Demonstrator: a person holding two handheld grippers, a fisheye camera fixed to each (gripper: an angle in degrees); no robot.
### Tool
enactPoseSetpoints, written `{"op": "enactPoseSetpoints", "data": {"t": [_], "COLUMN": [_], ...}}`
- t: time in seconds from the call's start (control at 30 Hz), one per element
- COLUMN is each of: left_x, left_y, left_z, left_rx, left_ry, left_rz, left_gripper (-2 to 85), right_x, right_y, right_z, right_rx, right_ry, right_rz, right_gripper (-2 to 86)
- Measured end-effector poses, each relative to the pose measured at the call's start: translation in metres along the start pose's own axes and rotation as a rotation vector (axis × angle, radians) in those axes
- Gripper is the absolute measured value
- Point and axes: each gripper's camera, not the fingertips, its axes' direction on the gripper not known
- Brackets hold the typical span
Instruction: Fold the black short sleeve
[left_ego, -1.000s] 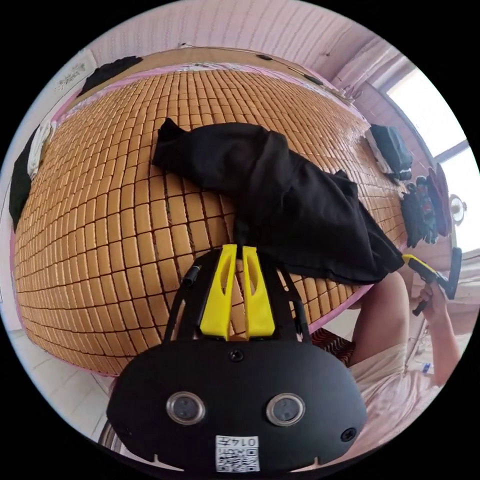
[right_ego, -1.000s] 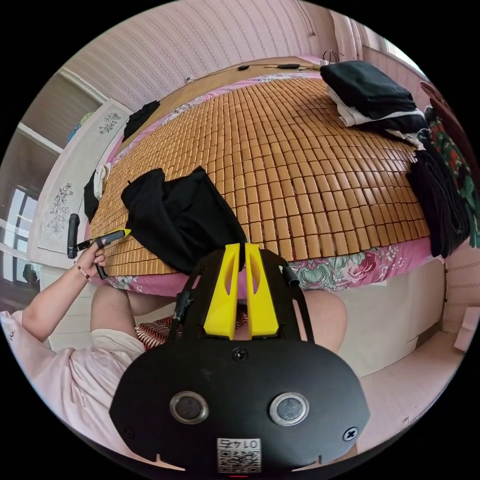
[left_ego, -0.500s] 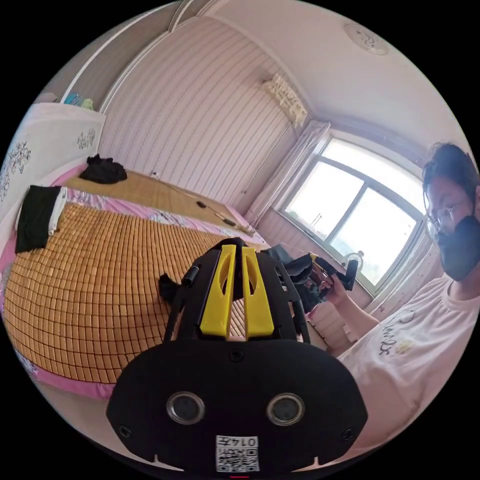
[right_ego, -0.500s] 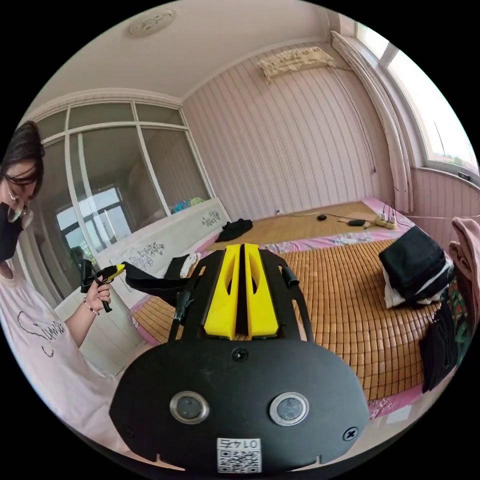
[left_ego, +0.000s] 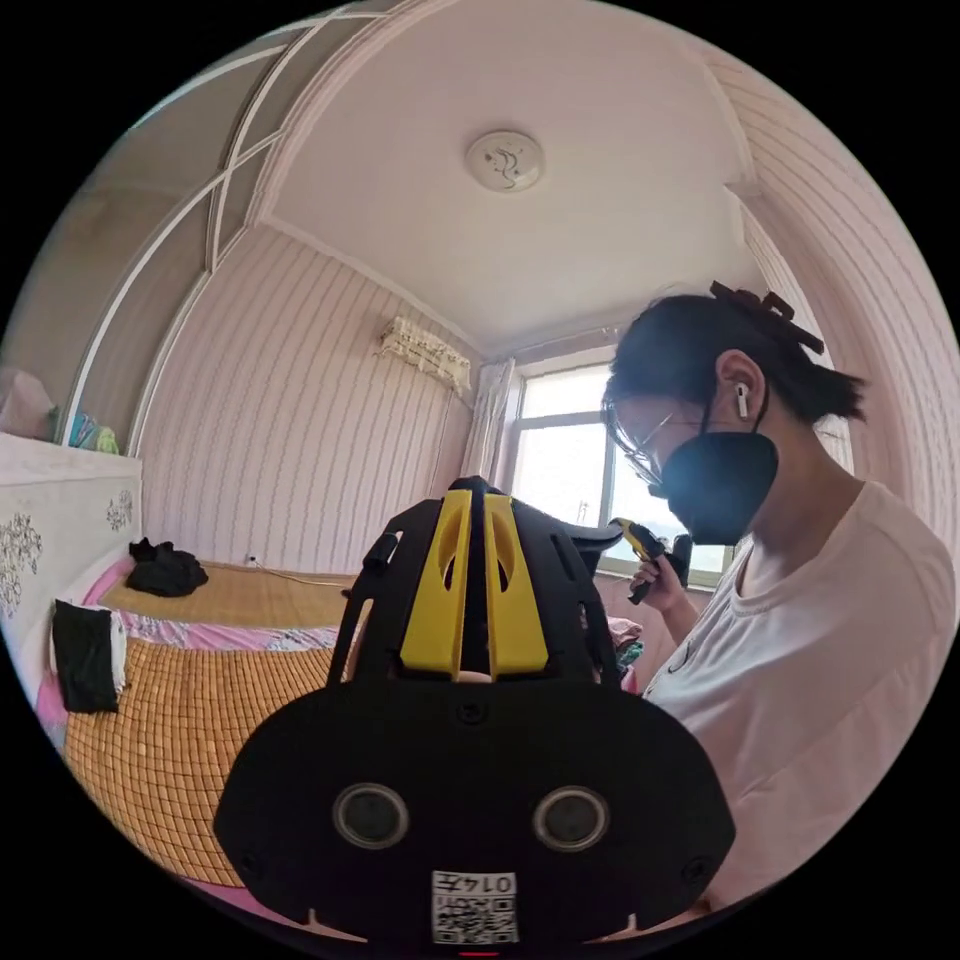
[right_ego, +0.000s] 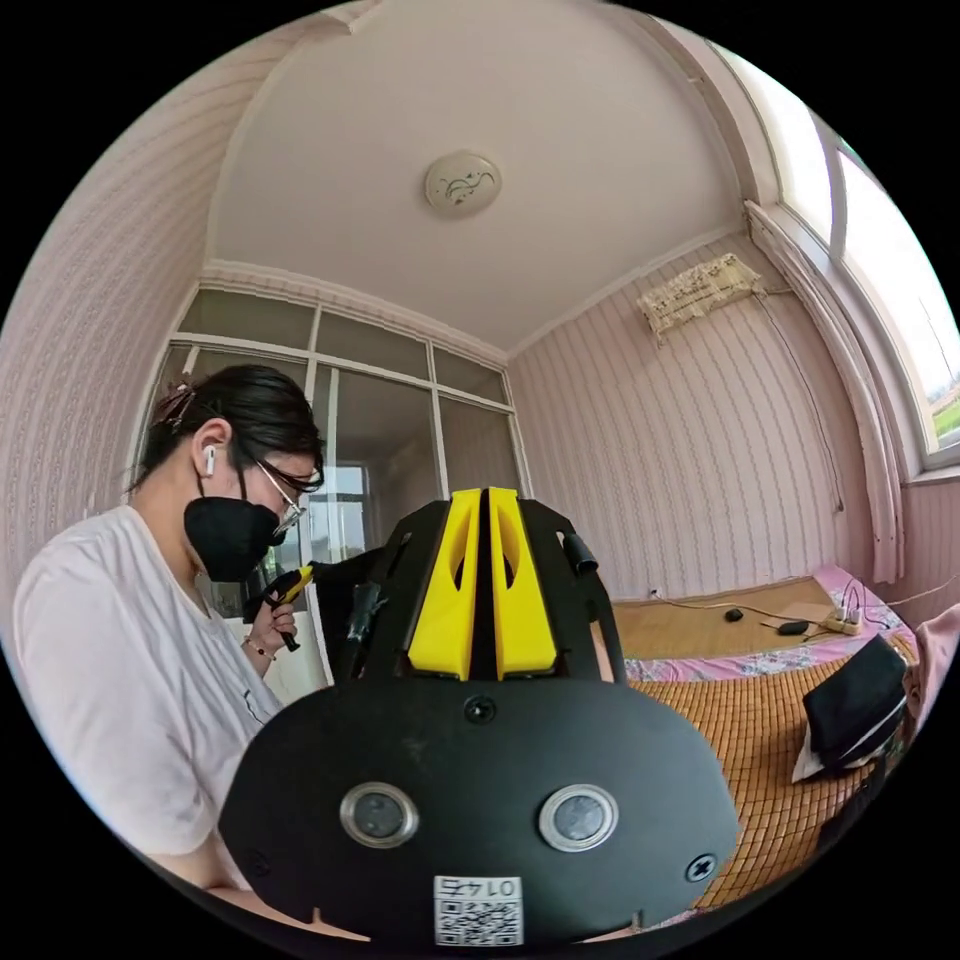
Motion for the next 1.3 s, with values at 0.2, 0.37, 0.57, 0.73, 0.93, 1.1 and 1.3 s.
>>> {"op": "enactPoseSetpoints", "data": {"t": [0.2,0.37,0.57,0.73,0.93,1.1,1.3], "left_x": [-0.072,-0.134,-0.152,-0.164,-0.212,-0.236,-0.242], "left_y": [0.037,0.048,-0.027,0.011,0.158,0.255,0.299], "left_z": [0.051,0.129,0.177,0.197,0.233,0.247,0.261], "left_rx": [-0.177,-0.272,-0.159,-0.325,-0.747,-0.969,-1.106], "left_ry": [-0.131,-0.146,-0.215,-0.276,-0.269,-0.332,-0.336], "left_rz": [-0.240,-0.336,-0.218,-0.199,-0.489,-0.689,-0.781], "left_gripper": [-0.8,-0.8,-0.7,-0.7,-0.5,-0.3,-0.1], "right_x": [0.097,0.173,0.162,0.177,0.225,0.252,0.251], "right_y": [0.052,0.049,-0.049,0.001,0.165,0.268,0.308], "right_z": [0.105,0.198,0.233,0.235,0.260,0.278,0.300], "right_rx": [-0.459,-0.525,-0.229,-0.310,-0.751,-1.007,-1.172], "right_ry": [0.128,0.171,0.151,0.177,0.338,0.417,0.421], "right_rz": [0.253,0.341,0.122,0.147,0.397,0.631,0.675], "right_gripper": [0.7,0.7,0.8,0.8,0.8,0.8,0.8]}}
